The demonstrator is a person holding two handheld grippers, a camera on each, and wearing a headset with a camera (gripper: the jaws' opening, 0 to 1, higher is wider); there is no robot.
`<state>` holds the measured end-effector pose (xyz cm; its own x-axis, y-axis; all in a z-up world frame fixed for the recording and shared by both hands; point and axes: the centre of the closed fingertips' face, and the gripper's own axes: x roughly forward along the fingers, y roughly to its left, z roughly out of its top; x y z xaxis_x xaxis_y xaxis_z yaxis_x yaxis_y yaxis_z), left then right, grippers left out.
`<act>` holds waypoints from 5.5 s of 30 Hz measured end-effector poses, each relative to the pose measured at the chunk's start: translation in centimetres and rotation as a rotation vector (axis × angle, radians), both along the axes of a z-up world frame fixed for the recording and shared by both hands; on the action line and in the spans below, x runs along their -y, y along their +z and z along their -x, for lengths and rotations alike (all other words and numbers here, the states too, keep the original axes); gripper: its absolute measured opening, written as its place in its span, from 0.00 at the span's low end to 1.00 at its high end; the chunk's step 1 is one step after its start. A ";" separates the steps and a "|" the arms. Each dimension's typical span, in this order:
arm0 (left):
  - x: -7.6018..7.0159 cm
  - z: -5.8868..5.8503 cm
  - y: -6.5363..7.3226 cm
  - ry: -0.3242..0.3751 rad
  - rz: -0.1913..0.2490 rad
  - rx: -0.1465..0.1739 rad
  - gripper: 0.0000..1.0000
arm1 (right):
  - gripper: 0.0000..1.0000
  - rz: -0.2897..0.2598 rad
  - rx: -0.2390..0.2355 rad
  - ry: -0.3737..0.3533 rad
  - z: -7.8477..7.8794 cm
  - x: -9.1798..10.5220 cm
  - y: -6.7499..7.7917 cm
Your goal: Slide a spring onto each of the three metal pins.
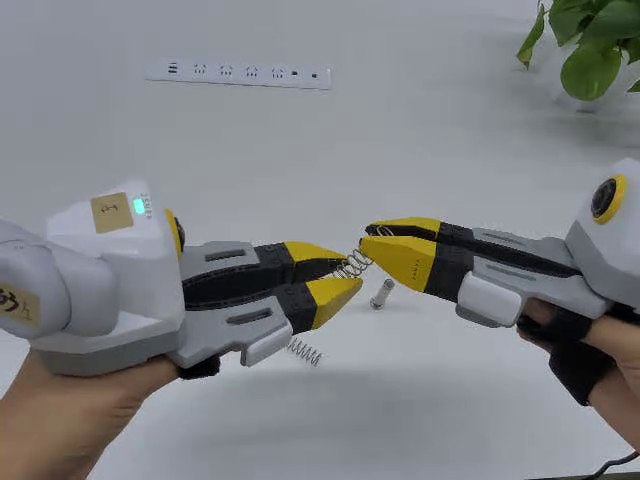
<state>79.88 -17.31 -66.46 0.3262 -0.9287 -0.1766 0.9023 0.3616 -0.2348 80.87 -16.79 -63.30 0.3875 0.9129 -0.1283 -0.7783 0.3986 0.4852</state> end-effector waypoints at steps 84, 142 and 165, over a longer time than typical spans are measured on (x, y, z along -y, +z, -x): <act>0.9 1.3 -2.7 -0.089 -0.114 0.076 0.09 | 0.21 0.913 0.377 0.931 2.5 -0.3 -4.1; -5.1 2.0 -6.0 0.025 -0.229 0.019 0.29 | 0.12 0.949 0.327 0.826 -0.2 -1.4 -5.5; -9.0 1.0 -8.4 0.097 -0.302 -0.049 0.63 | 0.12 1.063 0.287 0.756 -4.4 -2.5 -13.0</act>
